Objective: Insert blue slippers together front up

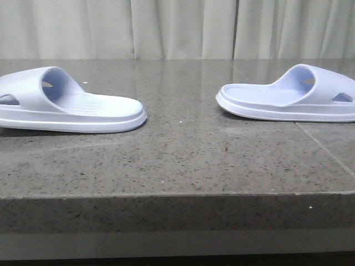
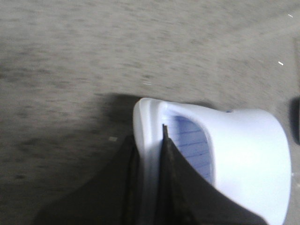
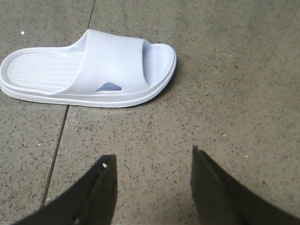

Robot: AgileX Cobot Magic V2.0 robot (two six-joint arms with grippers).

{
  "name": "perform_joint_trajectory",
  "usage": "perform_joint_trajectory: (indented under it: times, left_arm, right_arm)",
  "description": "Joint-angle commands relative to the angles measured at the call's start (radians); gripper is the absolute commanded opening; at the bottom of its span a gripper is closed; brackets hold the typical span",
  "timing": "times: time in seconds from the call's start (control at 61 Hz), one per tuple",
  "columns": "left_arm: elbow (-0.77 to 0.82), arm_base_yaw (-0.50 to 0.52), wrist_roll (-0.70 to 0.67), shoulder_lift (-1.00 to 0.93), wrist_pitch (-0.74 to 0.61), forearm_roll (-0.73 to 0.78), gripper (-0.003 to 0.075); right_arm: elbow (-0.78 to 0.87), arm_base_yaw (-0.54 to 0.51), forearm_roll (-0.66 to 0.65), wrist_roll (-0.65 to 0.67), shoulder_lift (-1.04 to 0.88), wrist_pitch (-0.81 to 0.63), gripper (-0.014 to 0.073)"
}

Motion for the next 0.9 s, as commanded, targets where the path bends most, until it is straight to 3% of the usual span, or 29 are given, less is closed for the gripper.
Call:
perform_joint_trajectory:
  times: [0.0, 0.213, 0.475, 0.672, 0.885]
  left_arm:
    - [-0.025, -0.039, 0.017, -0.102, 0.047, -0.058, -0.0020]
    - [0.023, -0.101, 0.017, -0.242, -0.004, -0.096, -0.0020]
    - [0.112, -0.130, 0.072, -0.336, -0.018, -0.233, -0.0020]
    - [0.112, -0.143, 0.074, -0.334, -0.028, -0.227, -0.0020]
    - [0.112, -0.143, 0.074, -0.334, -0.029, -0.227, -0.0020]
  right_arm:
    - [-0.077, -0.005, -0.002, -0.004, 0.050, 0.002, 0.0393]
    - [-0.141, -0.035, -0.066, 0.093, 0.174, 0.034, 0.0393]
    - [-0.222, -0.233, 0.022, 0.097, 0.382, 0.034, 0.0393]
    - [-0.307, -0.363, 0.277, -0.118, 0.579, 0.055, 0.0364]
    - [-0.397, -0.480, 0.743, -0.533, 0.793, 0.164, 0.0364]
